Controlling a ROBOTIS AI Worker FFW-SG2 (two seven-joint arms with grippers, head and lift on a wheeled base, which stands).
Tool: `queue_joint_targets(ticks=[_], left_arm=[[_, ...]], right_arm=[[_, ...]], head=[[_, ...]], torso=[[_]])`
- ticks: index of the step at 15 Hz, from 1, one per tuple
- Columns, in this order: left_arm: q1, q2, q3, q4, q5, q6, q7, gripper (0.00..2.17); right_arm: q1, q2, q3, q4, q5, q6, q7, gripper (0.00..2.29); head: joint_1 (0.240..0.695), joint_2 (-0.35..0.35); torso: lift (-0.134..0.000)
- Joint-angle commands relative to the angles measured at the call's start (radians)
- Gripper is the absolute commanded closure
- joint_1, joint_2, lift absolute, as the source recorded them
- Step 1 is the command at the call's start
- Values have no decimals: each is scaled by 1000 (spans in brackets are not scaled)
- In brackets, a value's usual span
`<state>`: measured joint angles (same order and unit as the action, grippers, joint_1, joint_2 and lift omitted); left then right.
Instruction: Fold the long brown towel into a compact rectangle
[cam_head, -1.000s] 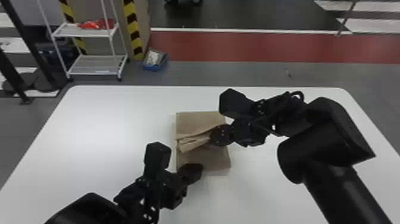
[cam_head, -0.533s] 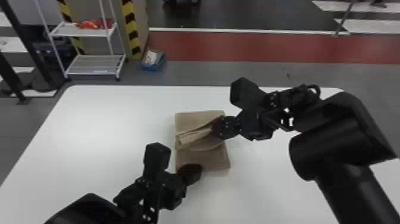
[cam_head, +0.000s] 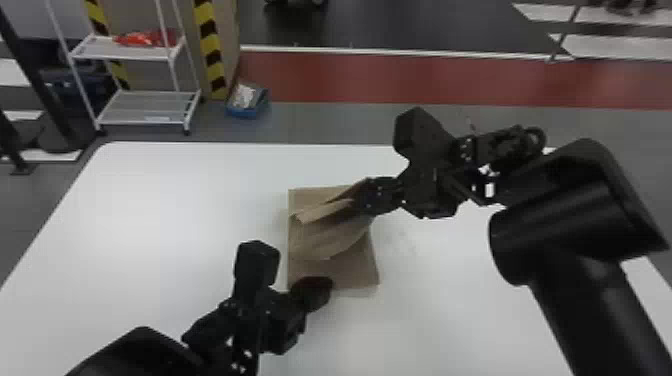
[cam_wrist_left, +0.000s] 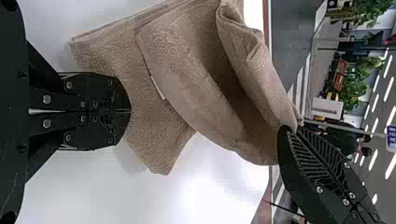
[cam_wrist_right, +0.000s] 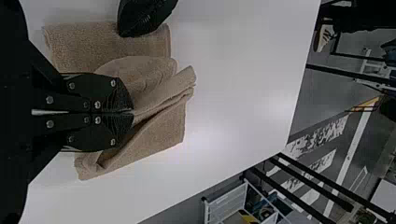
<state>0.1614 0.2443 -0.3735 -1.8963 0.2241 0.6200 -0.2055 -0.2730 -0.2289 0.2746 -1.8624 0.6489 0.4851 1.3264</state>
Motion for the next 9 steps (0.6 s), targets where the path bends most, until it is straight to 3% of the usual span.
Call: queue_joint_targets(ticks=[1, 5, 9], left_arm=[[0, 0, -2, -1, 0, 5, 0, 1477], [0, 0, -4, 0, 1, 5, 0, 1477], [-2, -3, -4, 0, 0, 5, 0, 1477]], right_arm=[[-9, 6, -9, 0, -17, 2, -3, 1325], [-6, 13, -26, -1, -41, 5, -4, 1325], [24, 6, 28, -3, -9, 24, 27, 1325]], head=[[695, -54], [695, -50], [695, -52]], torso=[[-123], [-123], [-123]])
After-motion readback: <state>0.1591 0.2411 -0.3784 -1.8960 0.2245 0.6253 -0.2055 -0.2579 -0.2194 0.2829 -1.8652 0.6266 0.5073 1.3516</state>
